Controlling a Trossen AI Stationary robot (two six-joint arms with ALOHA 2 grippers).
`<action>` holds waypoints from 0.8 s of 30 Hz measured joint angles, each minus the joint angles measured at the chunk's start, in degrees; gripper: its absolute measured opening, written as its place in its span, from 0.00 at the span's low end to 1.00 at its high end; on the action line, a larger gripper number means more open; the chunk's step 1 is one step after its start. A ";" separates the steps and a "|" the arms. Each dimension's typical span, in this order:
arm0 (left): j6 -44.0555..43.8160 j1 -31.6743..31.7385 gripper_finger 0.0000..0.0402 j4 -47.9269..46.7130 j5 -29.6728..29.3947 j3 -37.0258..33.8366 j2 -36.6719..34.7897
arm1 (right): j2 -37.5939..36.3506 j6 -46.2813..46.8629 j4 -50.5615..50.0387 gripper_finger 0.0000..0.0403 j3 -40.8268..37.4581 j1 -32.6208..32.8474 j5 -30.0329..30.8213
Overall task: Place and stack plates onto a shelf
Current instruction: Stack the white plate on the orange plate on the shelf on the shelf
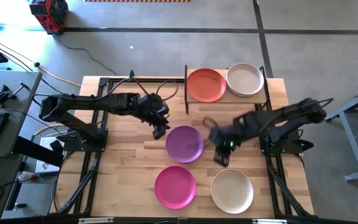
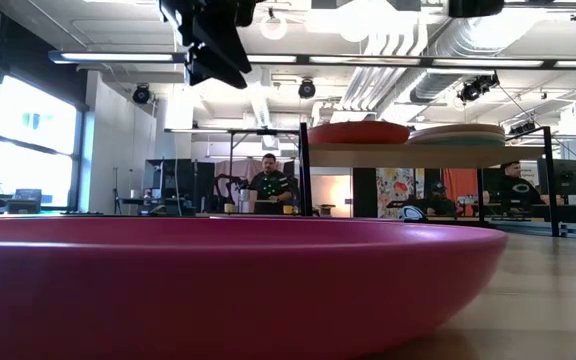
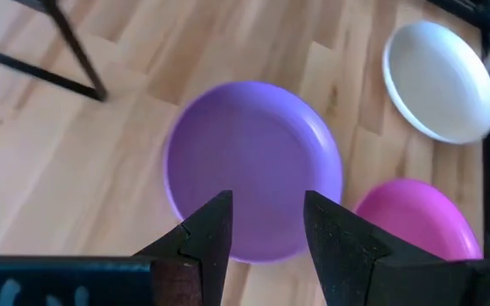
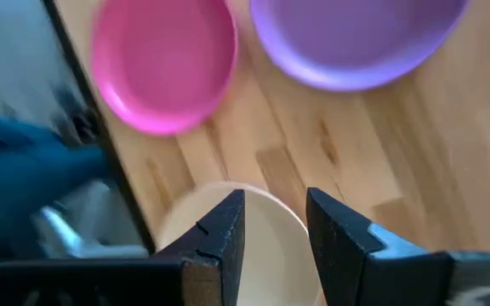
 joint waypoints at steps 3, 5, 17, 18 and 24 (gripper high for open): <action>-0.56 -2.29 0.33 0.11 -0.37 0.00 0.00 | 3.78 -1.16 -0.40 0.26 0.00 5.04 2.08; -2.25 -3.88 0.33 0.22 -0.39 0.00 0.00 | 6.73 -3.11 -0.39 0.26 0.00 7.87 2.06; -4.57 -10.14 0.33 0.21 -0.46 0.01 0.00 | 21.77 -13.66 1.04 0.26 0.00 14.17 3.11; -4.57 -10.38 0.33 0.20 -0.49 0.02 0.00 | 22.51 -13.88 1.04 0.26 -0.02 14.19 3.42; -4.74 -11.10 0.33 0.22 -1.48 0.02 0.00 | 25.42 -18.44 1.93 0.26 -0.02 14.18 3.83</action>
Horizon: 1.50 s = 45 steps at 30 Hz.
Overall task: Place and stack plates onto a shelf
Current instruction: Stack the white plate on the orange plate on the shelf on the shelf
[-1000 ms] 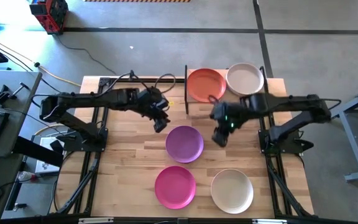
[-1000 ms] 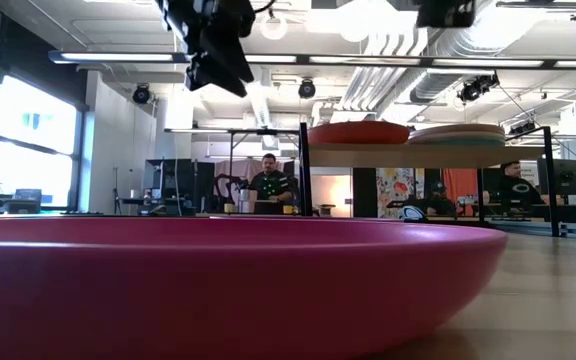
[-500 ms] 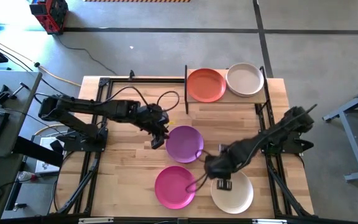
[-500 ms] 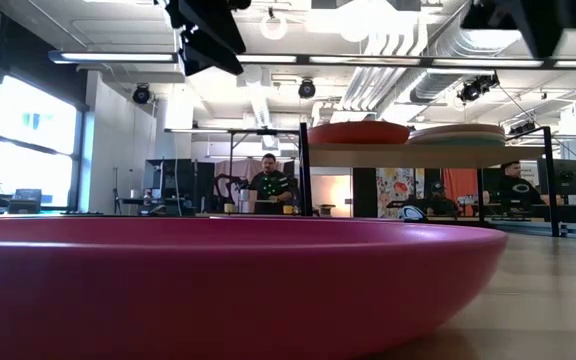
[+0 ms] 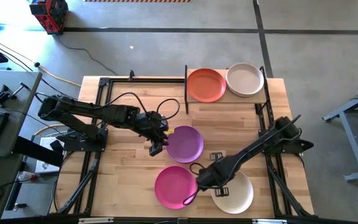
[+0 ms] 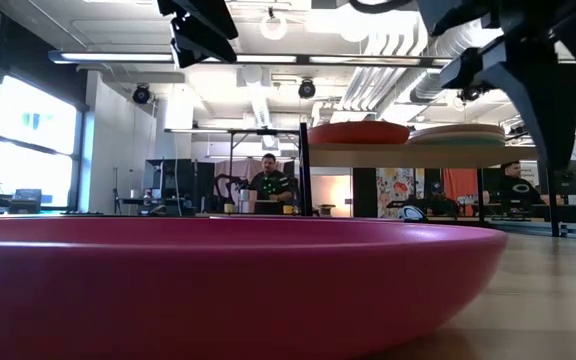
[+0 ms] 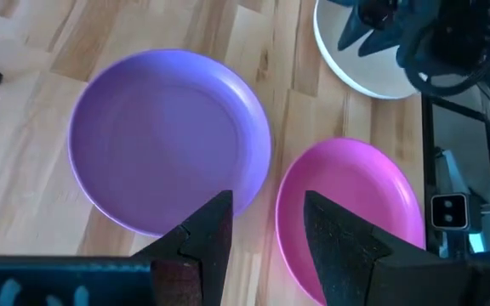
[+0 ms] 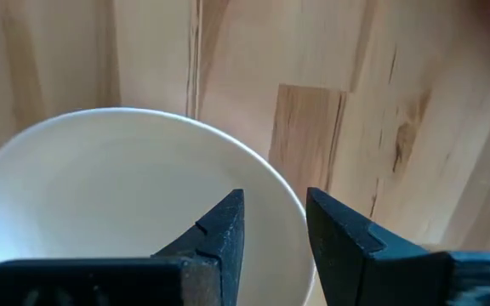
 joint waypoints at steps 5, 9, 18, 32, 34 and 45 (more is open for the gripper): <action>-0.86 0.04 0.33 0.01 -0.72 0.00 0.00 | 0.93 -3.33 0.30 0.26 0.00 0.00 1.99; -0.86 0.04 0.33 0.00 -1.50 0.00 0.00 | 0.98 -5.41 1.70 0.26 0.00 -0.13 2.12; -0.84 0.04 0.33 -0.04 -1.48 0.02 0.00 | 1.01 -6.94 4.92 0.26 -2.51 -0.13 0.31; -0.66 0.04 0.33 -0.47 -2.30 0.04 0.00 | 1.01 -9.77 6.82 0.26 -6.52 -1.06 -2.08; -0.62 0.04 0.33 -0.47 -2.30 0.04 0.00 | 1.01 -9.92 7.79 0.26 -7.89 -1.33 -4.15; -0.69 0.04 0.33 -0.47 -2.34 0.04 0.00 | 1.01 -12.93 8.00 0.23 -8.63 -1.57 -4.68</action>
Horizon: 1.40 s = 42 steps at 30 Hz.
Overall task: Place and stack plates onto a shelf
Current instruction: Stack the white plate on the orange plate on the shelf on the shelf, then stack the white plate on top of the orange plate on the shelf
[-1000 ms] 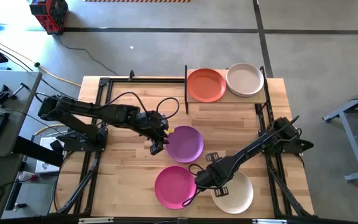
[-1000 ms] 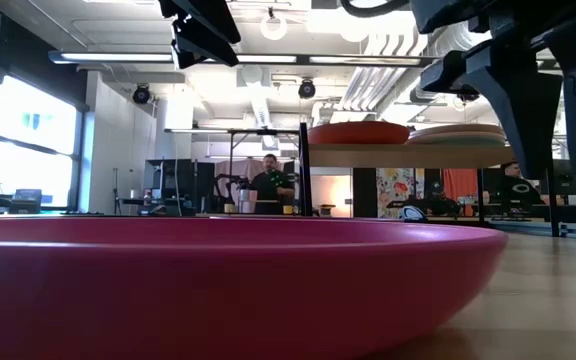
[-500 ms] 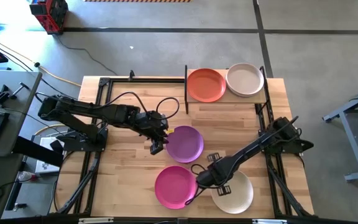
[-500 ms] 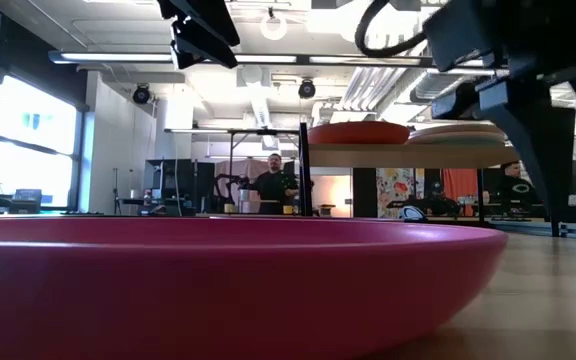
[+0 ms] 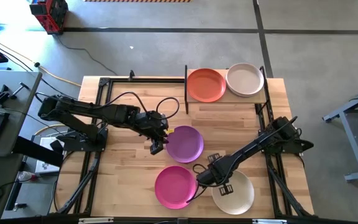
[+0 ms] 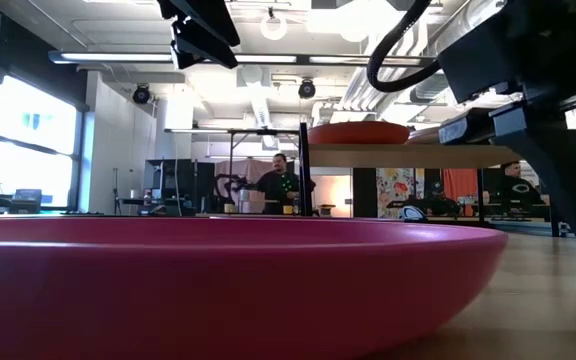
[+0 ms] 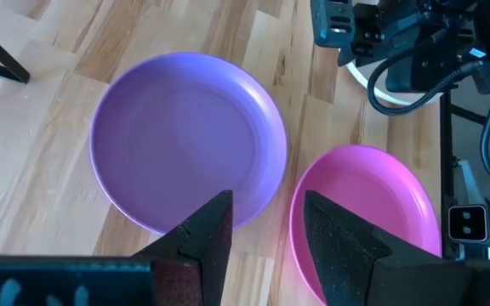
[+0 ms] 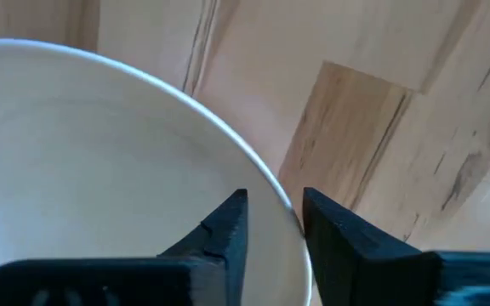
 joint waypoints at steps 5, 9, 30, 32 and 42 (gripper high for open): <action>0.04 0.00 0.33 0.00 -0.21 0.00 0.00 | 0.00 -0.40 -0.12 0.08 0.00 -1.06 -0.46; 0.90 0.00 0.33 0.00 -0.23 0.00 0.00 | 0.00 -0.46 -0.53 0.02 0.00 -1.97 -0.50; 0.96 0.00 0.33 -0.77 -0.25 0.00 0.00 | -6.39 12.91 -4.48 0.00 0.04 -2.21 -0.91; 0.96 0.00 0.33 -1.13 -0.23 0.00 0.00 | -7.45 13.72 -4.51 0.00 0.04 -2.21 0.46; 0.98 0.01 0.33 -2.92 -0.23 0.00 0.00 | -7.56 14.01 -4.03 0.00 0.04 -2.21 -1.01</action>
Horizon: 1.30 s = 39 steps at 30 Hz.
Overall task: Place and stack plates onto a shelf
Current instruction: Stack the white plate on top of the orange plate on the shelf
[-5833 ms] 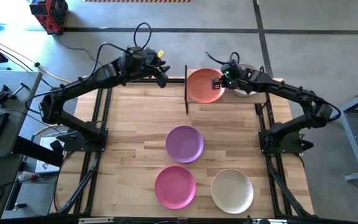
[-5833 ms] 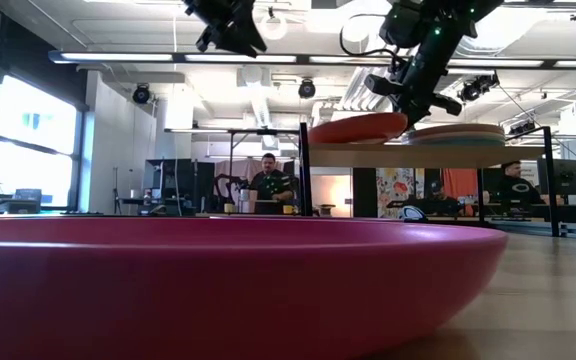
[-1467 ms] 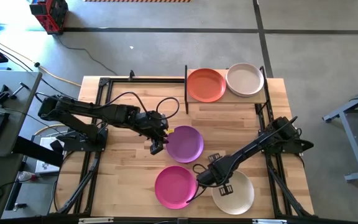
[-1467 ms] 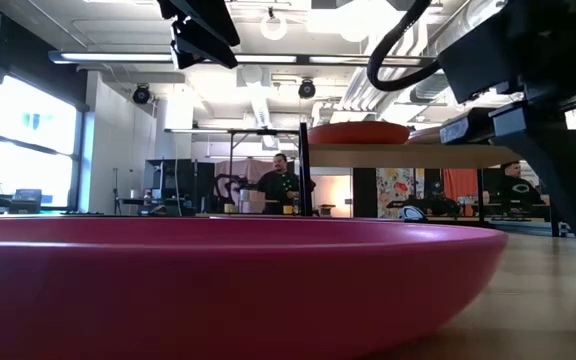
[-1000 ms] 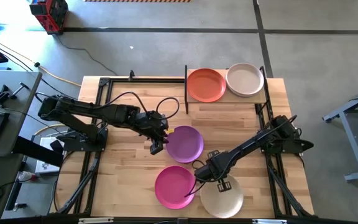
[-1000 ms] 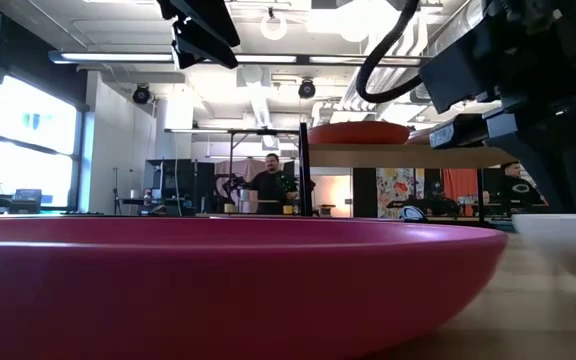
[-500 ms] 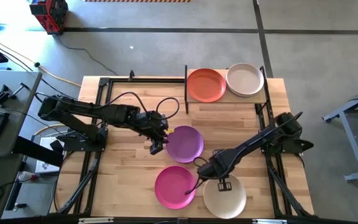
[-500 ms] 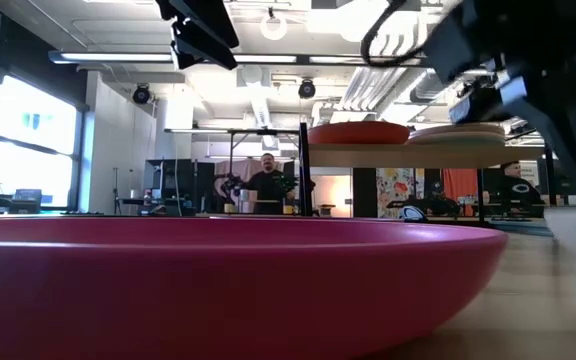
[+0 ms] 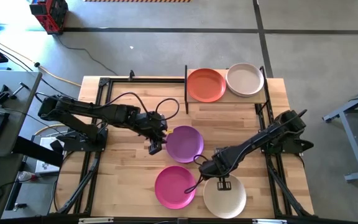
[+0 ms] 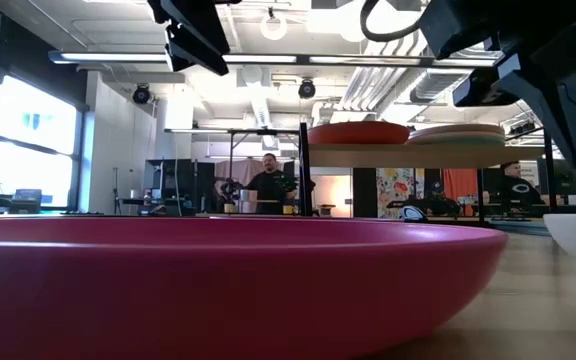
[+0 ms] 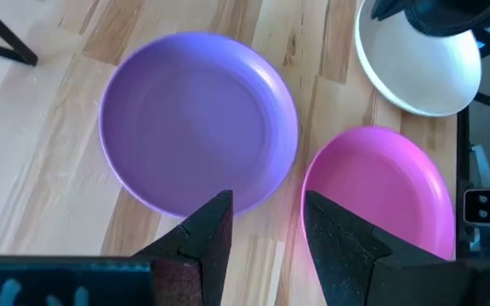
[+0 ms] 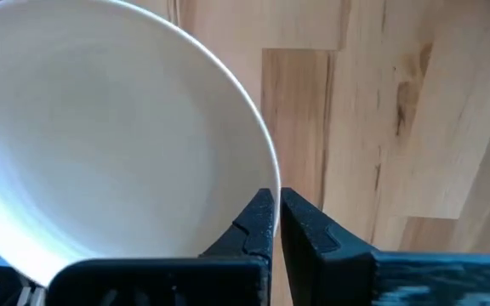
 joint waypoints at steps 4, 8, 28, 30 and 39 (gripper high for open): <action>-0.02 -0.01 0.33 -0.78 0.00 0.00 0.00 | 0.00 0.02 0.00 0.01 0.00 -0.20 -1.94; -1.39 -0.01 0.33 -0.91 0.01 0.00 0.00 | 0.00 1.10 0.02 0.09 0.00 -0.56 -2.89; -9.09 -0.01 0.33 -0.88 0.00 0.00 0.00 | 0.11 -5.46 9.74 0.28 -5.57 -0.86 -1.74; -9.11 0.01 0.33 -0.88 0.00 0.00 0.00 | 0.11 -5.65 10.86 0.28 -6.84 -0.90 -2.32; -8.75 0.00 0.33 -0.88 -0.20 0.00 -0.01 | 0.11 -6.95 14.08 0.28 -10.61 -0.74 -5.28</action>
